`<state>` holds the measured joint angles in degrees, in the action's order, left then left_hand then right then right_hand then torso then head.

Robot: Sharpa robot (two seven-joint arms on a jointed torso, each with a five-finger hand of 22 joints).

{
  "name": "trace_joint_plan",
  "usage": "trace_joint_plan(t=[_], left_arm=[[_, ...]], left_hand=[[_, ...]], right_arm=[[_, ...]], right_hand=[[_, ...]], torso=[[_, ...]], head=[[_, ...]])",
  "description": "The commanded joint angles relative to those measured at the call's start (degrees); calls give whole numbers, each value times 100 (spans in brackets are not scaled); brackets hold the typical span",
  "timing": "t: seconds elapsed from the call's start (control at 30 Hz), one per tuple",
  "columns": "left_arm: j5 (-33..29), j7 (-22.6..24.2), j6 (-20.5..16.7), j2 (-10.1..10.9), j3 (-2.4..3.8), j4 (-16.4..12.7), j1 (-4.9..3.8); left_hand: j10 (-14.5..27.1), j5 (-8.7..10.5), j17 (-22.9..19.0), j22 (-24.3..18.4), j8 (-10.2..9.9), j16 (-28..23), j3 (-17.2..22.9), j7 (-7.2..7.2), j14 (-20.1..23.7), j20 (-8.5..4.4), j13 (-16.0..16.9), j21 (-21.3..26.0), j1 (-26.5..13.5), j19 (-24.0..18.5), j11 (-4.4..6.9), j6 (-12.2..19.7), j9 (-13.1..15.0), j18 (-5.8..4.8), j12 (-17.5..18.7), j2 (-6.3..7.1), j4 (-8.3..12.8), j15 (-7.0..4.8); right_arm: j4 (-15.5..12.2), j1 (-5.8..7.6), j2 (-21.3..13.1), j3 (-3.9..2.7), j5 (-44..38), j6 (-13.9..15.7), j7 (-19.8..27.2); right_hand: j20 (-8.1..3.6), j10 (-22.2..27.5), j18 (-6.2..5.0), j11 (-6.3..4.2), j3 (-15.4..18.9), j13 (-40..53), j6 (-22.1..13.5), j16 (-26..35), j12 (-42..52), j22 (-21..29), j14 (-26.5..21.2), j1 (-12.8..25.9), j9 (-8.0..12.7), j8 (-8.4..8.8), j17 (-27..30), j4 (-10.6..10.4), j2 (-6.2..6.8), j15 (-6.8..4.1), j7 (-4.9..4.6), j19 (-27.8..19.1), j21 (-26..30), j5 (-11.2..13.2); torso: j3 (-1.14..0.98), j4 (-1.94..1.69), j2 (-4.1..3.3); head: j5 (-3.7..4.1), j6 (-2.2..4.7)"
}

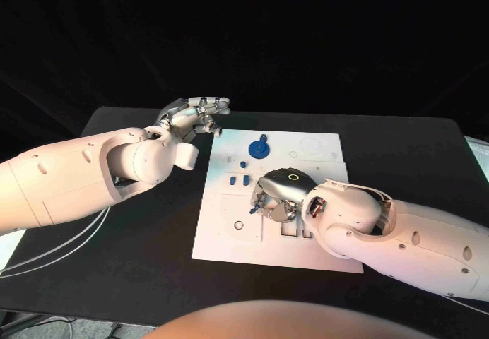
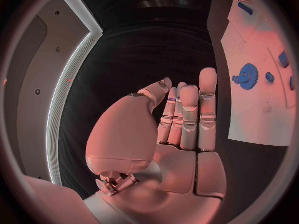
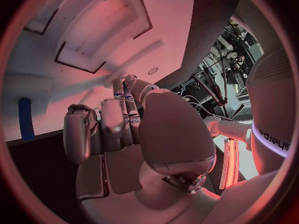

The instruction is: Assemble the parts on the task board

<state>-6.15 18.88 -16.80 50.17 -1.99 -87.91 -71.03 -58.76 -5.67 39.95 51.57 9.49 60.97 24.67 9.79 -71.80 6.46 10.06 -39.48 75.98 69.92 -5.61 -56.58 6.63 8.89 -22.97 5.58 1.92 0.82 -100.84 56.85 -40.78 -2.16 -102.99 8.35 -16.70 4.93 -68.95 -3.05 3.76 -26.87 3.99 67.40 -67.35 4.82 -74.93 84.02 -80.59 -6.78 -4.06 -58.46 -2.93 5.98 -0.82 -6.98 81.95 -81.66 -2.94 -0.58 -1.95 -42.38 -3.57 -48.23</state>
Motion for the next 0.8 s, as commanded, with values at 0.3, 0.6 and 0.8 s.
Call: trace_joint_plan(t=[0.3, 0.6, 0.8], left_arm=[[33, -13, 137, -3, 3, -5, -2], [292, -77, 167, 42, -75, -14, 12], [536, -163, 204, 106, -107, -76, 80]], left_hand=[[39, 13, -5, -3, 24, -21, -32, -3, 7, 11, 7, 37, 34, 17, 8, 46, -7, 96, -22, -32, 6, -1], [58, 13, -28, -21, 26, -28, -45, 0, 22, 13, 8, 63, 48, 11, 4, 57, -10, 99, -32, -28, 16, 2], [57, 15, -23, -26, 35, -21, -59, -1, 23, 14, 11, 71, 48, 11, 4, 50, -9, 99, -44, -19, 19, 3]], right_arm=[[-143, -15, -99, -1, -149, 80, -66], [-288, -15, -238, -12, -159, 196, -92], [-367, -14, -283, -20, -253, 154, -210]], right_hand=[[35, 5, -24, 19, 38, -5, 13, 8, -16, -128, 136, 56, -13, -17, 15, -7, -16, 5, -14, -13, 6, -17], [35, 4, -23, 19, 43, -5, 14, 9, -17, -130, 135, 62, -14, -18, 18, -6, -13, 4, -14, -12, 6, -19], [34, -6, -24, 16, 70, -3, 23, 13, -18, -129, 131, 95, -20, -22, 29, -9, 5, 2, -9, -13, 7, -27]], torso=[[-2, 1, 1], [-4, -1, 5], [4, -6, 6]], head=[[-2, 6], [9, 27], [34, 48]])
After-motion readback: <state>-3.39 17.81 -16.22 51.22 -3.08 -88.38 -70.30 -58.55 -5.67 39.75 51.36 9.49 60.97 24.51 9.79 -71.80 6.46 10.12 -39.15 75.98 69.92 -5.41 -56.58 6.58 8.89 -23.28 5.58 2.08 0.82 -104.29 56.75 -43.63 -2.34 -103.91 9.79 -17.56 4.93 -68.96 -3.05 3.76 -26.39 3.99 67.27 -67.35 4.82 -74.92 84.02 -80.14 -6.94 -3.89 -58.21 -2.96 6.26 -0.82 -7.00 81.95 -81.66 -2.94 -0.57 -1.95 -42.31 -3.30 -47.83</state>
